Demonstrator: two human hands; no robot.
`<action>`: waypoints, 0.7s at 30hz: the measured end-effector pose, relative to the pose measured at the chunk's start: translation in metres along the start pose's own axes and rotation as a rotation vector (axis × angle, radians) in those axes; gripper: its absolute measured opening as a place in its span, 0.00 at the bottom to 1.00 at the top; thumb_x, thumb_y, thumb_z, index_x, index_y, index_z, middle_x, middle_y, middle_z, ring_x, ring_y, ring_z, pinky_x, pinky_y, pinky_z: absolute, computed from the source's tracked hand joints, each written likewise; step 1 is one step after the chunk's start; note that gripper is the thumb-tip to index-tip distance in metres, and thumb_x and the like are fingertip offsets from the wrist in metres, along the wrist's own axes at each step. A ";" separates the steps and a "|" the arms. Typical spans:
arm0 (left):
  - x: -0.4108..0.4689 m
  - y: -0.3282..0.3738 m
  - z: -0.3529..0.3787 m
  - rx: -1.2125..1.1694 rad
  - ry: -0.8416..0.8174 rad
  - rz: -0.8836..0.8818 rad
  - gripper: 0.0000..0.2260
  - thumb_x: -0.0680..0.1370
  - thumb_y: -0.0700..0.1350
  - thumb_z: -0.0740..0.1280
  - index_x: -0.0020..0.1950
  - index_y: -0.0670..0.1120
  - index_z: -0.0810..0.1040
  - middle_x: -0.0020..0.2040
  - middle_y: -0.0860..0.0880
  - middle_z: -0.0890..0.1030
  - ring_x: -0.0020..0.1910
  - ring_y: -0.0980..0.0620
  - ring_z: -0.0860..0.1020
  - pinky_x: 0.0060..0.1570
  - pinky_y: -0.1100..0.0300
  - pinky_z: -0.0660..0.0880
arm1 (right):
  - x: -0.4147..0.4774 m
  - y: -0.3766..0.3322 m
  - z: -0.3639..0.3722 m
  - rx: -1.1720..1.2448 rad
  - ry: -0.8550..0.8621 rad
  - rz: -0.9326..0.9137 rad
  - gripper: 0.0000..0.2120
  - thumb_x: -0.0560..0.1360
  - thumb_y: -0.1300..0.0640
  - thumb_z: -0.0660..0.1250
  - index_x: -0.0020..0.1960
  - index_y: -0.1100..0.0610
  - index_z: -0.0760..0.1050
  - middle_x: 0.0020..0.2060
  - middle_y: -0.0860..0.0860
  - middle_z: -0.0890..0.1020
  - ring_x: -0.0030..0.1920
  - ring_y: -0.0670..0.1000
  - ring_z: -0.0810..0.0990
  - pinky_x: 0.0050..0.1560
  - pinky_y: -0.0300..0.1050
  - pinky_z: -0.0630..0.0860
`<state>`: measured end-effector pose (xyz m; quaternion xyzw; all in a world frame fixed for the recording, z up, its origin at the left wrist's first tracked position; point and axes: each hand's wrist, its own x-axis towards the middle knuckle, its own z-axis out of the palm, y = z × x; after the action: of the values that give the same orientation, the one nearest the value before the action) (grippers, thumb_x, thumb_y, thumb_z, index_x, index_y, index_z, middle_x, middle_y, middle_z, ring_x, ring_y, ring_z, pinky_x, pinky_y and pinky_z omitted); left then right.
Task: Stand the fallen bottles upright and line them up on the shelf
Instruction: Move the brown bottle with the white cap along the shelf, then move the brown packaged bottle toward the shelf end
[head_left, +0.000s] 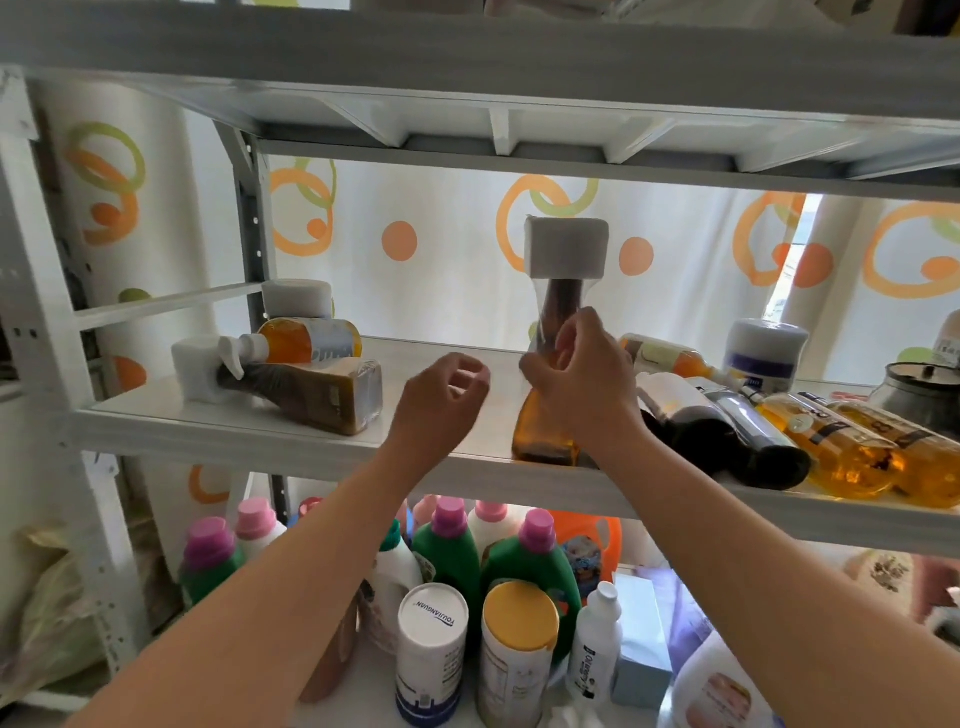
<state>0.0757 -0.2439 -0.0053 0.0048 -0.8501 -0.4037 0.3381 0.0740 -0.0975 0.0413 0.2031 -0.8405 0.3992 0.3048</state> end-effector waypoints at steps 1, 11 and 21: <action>0.000 -0.003 -0.005 -0.009 0.060 -0.019 0.12 0.79 0.51 0.61 0.55 0.46 0.76 0.50 0.48 0.81 0.47 0.52 0.79 0.46 0.63 0.74 | -0.003 -0.004 0.005 0.032 -0.028 -0.025 0.12 0.71 0.52 0.68 0.46 0.55 0.66 0.38 0.50 0.74 0.36 0.49 0.72 0.33 0.36 0.67; 0.001 -0.055 -0.077 0.077 0.390 -0.076 0.10 0.78 0.49 0.63 0.53 0.44 0.77 0.45 0.52 0.77 0.45 0.54 0.76 0.44 0.62 0.72 | -0.024 -0.039 0.083 0.195 -0.424 -0.058 0.23 0.70 0.50 0.71 0.60 0.51 0.66 0.48 0.50 0.77 0.45 0.48 0.76 0.45 0.39 0.76; 0.031 -0.130 -0.162 0.425 0.428 -0.319 0.23 0.77 0.52 0.64 0.70 0.44 0.67 0.64 0.40 0.74 0.60 0.41 0.74 0.54 0.50 0.73 | -0.010 -0.060 0.156 0.270 -0.507 -0.061 0.34 0.69 0.50 0.73 0.70 0.48 0.60 0.62 0.55 0.70 0.54 0.48 0.70 0.49 0.38 0.66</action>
<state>0.1114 -0.4507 -0.0053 0.2928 -0.8135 -0.2552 0.4328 0.0622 -0.2564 -0.0097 0.3604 -0.8227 0.4345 0.0674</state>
